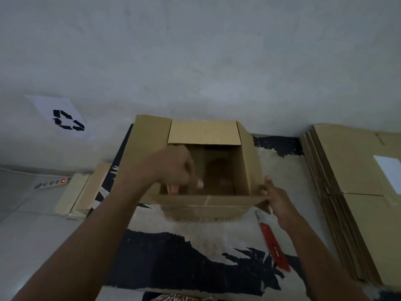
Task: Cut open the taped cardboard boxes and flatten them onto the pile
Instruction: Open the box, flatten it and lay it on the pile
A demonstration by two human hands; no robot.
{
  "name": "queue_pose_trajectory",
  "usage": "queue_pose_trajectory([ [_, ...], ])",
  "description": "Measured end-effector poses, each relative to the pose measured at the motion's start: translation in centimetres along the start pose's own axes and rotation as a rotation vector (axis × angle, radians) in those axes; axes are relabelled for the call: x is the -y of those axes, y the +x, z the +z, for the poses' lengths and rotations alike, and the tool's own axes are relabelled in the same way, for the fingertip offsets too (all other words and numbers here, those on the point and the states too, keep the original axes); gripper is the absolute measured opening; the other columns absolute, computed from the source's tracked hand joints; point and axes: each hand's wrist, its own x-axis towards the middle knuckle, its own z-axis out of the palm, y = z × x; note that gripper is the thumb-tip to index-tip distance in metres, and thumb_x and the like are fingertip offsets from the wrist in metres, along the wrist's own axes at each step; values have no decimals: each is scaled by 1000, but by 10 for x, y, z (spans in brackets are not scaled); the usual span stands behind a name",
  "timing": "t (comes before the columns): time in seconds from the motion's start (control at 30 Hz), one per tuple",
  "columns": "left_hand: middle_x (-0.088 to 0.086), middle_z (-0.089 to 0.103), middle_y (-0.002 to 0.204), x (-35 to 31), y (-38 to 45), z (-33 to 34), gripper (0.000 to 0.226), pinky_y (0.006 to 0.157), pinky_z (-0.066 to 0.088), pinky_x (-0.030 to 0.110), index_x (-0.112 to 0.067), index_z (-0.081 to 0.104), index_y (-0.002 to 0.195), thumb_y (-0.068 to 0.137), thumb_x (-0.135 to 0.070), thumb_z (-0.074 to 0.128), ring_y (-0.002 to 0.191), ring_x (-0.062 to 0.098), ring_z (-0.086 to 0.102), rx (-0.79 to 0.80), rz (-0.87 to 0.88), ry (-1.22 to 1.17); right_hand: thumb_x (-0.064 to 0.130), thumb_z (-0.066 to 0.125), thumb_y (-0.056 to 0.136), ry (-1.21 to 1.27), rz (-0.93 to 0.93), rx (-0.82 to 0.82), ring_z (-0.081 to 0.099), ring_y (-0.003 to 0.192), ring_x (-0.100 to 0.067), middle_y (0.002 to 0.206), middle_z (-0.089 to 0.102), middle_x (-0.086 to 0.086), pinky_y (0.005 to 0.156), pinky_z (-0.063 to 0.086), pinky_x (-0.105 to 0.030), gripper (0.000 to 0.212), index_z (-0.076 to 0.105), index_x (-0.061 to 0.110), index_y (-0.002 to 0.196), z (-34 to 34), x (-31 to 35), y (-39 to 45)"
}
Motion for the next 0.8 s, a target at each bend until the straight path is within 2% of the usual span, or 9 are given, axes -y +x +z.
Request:
queue_pose_trajectory([
  [0.13,1,46,146,-14,-1,67,98,106,42,42,-22,36,149,70,-56,82,132,24,47,285,-42,221,70,27,95,-102,-60,32,48,130,-32,146,47,-17,111,36,-46,82,41,9,147,9,0,-10],
  [0.17,3,44,147,-13,2,86,97,106,41,43,-22,34,148,70,-56,81,132,26,46,291,-36,299,74,28,92,-144,-111,44,51,128,-31,144,50,-15,107,39,-43,84,43,11,146,13,0,-13],
  [0.27,5,57,125,-10,6,123,54,91,41,38,-22,46,132,88,-43,68,113,24,56,120,-34,423,87,33,80,-262,-177,61,58,116,-25,133,58,-9,90,45,-36,94,50,16,139,21,-5,-22],
  [0.4,0,60,100,-7,7,139,27,79,36,31,-22,51,127,101,-31,48,86,17,51,-97,-64,450,69,56,86,-360,-186,-16,61,94,-24,112,61,-10,88,54,-43,54,53,17,102,29,-4,-17],
  [0.47,-2,51,92,-8,8,139,25,77,34,30,-22,52,125,102,-30,46,82,15,45,-112,-73,467,60,63,86,-431,-187,-35,59,105,-29,123,55,-13,93,53,-47,59,48,14,119,34,-1,-14],
  [0.53,-1,54,94,-10,11,139,25,77,34,30,-21,51,124,101,-30,47,83,16,46,-89,-50,483,55,65,87,-491,-208,-70,47,128,-35,144,40,-15,103,45,-51,85,21,17,149,40,2,-10],
  [0.6,1,62,103,-8,17,134,29,76,36,31,-20,52,122,96,-34,57,89,18,55,0,-1,488,44,64,91,-520,-247,-105,42,133,-37,149,33,-15,102,43,-52,92,2,25,155,47,5,-9],
  [0.73,-9,63,116,13,49,102,75,87,52,30,-27,58,125,61,-53,87,104,12,60,459,-30,-45,21,57,96,-512,-289,-161,49,123,-33,142,40,-14,93,48,-46,81,2,23,156,53,4,-9],
  [0.8,-13,60,123,17,71,90,73,92,48,27,-25,57,134,72,-56,80,111,8,57,400,-20,-240,19,58,94,-508,-290,-162,47,126,-33,144,38,-13,95,48,-47,83,2,24,156,54,2,-11],
])
